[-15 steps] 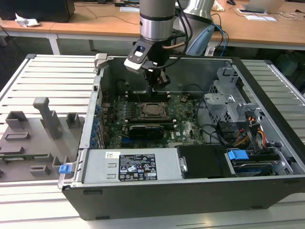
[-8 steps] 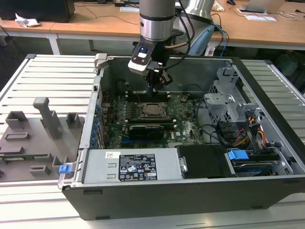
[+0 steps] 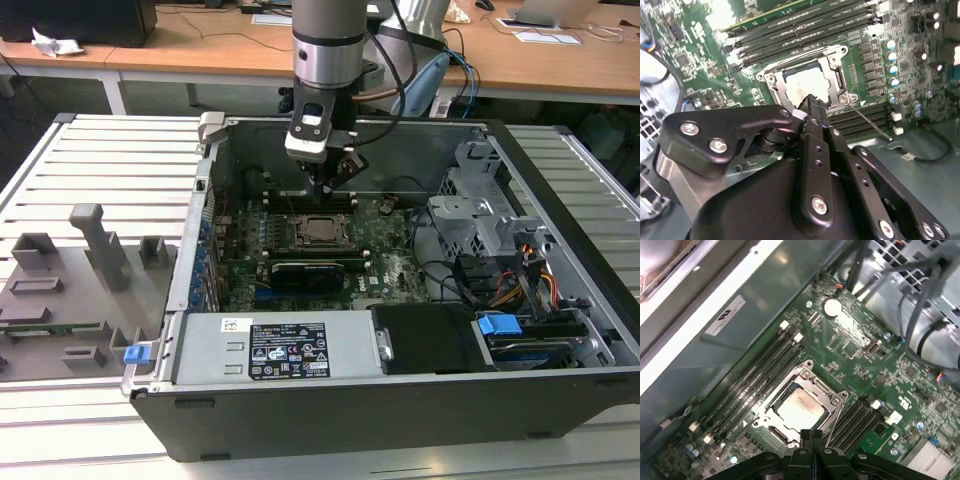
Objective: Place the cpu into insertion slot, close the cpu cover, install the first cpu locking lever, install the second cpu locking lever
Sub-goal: 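Install the first cpu locking lever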
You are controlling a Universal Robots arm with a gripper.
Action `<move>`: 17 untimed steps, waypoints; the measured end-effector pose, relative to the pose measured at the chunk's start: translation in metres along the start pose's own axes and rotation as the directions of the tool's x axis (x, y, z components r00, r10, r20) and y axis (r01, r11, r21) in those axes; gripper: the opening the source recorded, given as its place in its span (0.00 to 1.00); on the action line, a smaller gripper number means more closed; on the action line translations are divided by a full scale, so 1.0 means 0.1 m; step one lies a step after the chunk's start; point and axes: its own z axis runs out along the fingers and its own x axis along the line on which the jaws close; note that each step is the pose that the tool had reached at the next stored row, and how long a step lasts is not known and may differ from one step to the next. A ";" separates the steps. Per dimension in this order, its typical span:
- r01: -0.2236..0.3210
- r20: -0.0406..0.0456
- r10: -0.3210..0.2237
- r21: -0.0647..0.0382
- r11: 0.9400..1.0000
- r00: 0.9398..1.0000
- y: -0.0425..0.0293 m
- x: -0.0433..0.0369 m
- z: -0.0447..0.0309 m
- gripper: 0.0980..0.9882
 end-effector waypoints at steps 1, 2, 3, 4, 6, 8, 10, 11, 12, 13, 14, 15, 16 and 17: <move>0.026 0.000 -0.026 -0.001 1.000 1.000 0.000 0.000 0.004 0.01; 0.047 0.001 -0.047 -0.002 0.999 0.999 0.000 0.001 0.009 0.01; 0.075 0.001 -0.075 -0.002 0.997 0.997 0.000 0.001 0.011 0.01; 0.098 0.001 -0.098 -0.003 0.995 0.995 0.000 0.001 0.013 0.01; 0.147 0.000 -0.147 -0.006 0.989 0.989 0.003 -0.001 0.014 0.01; 0.166 -0.003 -0.166 -0.007 0.986 0.986 0.017 -0.015 0.014 0.01; 0.169 -0.018 -0.169 -0.006 0.986 0.985 0.041 -0.036 0.013 0.01; 0.170 -0.022 -0.170 -0.004 0.985 0.985 0.043 -0.039 0.013 0.01; 0.171 -0.023 -0.171 -0.004 0.985 0.985 0.044 -0.039 0.013 0.01; 0.174 -0.023 -0.174 -0.004 0.985 0.985 0.043 -0.039 0.013 0.01; 0.183 -0.024 -0.183 -0.004 0.983 0.983 0.043 -0.039 0.014 0.01; 0.198 -0.024 -0.199 -0.005 0.980 0.980 0.043 -0.039 0.015 0.01; 0.213 -0.024 -0.213 -0.006 0.977 0.977 0.044 -0.039 0.015 0.01; 0.245 -0.024 -0.245 -0.008 0.969 0.969 0.044 -0.039 0.016 0.01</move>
